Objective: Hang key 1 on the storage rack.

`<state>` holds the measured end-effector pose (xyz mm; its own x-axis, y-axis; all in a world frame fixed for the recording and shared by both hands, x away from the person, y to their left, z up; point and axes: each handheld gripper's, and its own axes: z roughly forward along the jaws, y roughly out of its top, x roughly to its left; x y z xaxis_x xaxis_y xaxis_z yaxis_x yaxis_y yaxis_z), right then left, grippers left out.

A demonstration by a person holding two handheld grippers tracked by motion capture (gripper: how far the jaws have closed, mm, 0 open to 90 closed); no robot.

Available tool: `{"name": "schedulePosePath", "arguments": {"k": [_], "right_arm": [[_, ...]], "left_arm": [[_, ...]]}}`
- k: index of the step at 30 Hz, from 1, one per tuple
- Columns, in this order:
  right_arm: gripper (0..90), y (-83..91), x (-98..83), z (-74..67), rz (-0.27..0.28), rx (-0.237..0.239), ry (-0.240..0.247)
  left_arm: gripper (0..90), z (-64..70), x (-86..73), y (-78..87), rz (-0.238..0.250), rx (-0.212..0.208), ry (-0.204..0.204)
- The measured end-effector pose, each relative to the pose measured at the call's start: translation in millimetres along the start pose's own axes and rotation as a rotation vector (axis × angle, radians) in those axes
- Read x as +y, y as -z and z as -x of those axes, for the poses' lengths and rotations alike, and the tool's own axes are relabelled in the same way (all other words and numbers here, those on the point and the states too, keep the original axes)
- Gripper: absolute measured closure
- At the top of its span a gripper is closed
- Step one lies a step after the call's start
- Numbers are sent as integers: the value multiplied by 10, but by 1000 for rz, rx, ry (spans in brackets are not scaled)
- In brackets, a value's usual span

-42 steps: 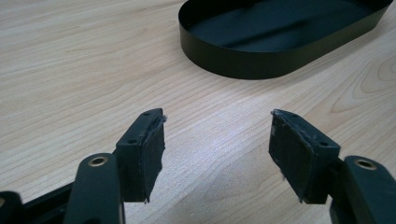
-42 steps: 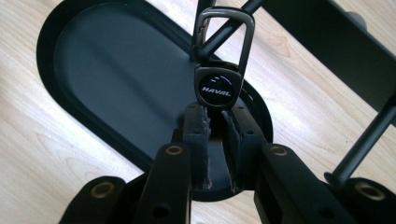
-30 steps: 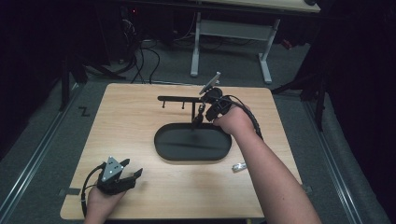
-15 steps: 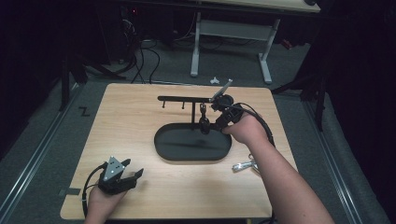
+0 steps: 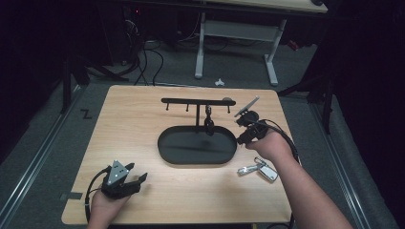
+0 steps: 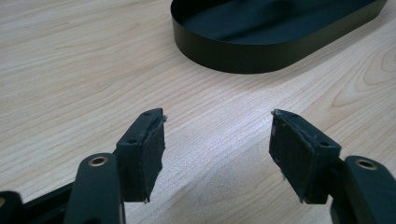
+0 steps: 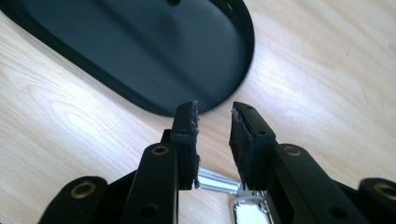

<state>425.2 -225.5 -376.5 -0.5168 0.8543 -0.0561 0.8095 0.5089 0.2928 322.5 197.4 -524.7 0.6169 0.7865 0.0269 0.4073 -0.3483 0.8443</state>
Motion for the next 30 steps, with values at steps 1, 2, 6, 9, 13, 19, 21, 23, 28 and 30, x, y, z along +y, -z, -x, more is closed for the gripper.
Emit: {"name": "schedulePosePath", "arguments": {"k": [1, 2, 6, 9, 13, 19, 21, 23, 28, 30], "right_arm": [[710, -28, -38, 33, -6, 1, -2], [709, -56, -75, 60, -14, -3, -5], [698, -180, -224, 156, -36, 1, -35], [685, -295, -338, 228, -58, 4, -51], [667, -435, -485, 311, -86, 8, -79], [646, -612, -674, 438, -122, 10, -122], [636, -668, -728, 486, -132, 13, -135], [623, -711, -768, 530, -136, 1, -153], [594, -793, -834, 640, -119, -11, -201], [594, -818, -845, 675, -121, -9, -207]], "left_arm": [[364, 2, 0, -1, -1, 0, -1], [365, 4, -1, -2, -1, 1, -1], [365, 11, -3, -5, -4, -2, 0], [365, 13, -6, -8, -3, -1, 1], [366, 11, -9, -10, -7, -2, -1], [366, 18, -8, -14, -9, -4, -6], [366, 17, -10, -17, -12, -4, -6], [366, 17, -12, -20, -14, -3, -7], [366, 20, -11, -23, -17, -3, -8], [366, 24, -11, -27, -16, -4, -9]]}}
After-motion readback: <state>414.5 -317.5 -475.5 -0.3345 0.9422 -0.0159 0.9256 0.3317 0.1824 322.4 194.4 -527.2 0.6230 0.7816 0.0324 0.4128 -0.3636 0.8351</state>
